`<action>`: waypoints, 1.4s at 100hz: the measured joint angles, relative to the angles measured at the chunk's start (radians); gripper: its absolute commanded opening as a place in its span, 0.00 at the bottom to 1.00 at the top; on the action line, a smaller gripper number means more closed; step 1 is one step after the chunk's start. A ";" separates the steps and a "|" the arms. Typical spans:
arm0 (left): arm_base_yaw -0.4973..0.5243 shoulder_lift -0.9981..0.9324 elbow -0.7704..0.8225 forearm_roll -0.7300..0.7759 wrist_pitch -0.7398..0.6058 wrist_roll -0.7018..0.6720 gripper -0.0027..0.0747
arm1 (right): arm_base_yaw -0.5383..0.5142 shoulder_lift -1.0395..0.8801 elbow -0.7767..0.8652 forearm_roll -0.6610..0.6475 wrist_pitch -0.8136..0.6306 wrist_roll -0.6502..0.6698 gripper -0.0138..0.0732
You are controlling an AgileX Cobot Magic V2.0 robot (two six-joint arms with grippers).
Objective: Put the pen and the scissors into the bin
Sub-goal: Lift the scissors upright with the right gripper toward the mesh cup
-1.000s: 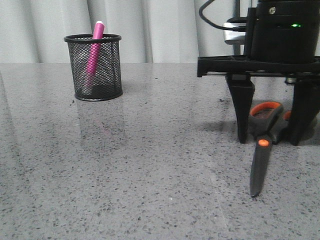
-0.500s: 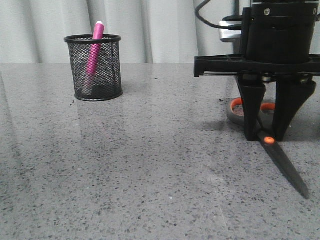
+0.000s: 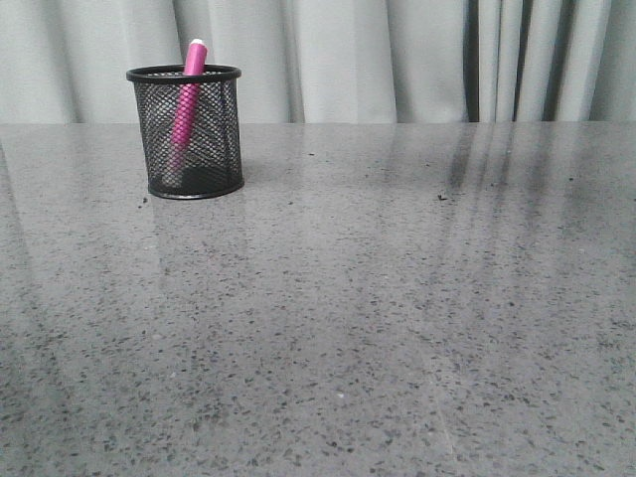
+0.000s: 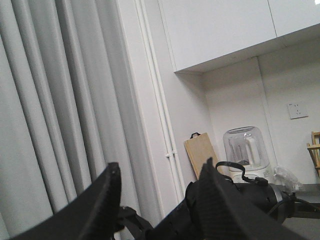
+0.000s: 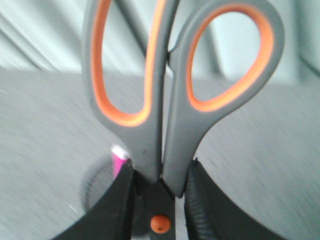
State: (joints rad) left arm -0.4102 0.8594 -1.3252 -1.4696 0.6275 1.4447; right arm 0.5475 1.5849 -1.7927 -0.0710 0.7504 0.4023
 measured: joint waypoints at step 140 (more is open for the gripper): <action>0.000 -0.147 0.154 0.205 -0.046 -0.058 0.44 | 0.110 0.421 0.038 -0.027 -0.651 -0.141 0.07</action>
State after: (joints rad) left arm -0.4102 0.7128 -1.1714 -1.2645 0.5818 1.3867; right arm 0.6570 2.0060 -1.7542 -0.0977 0.0994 0.2608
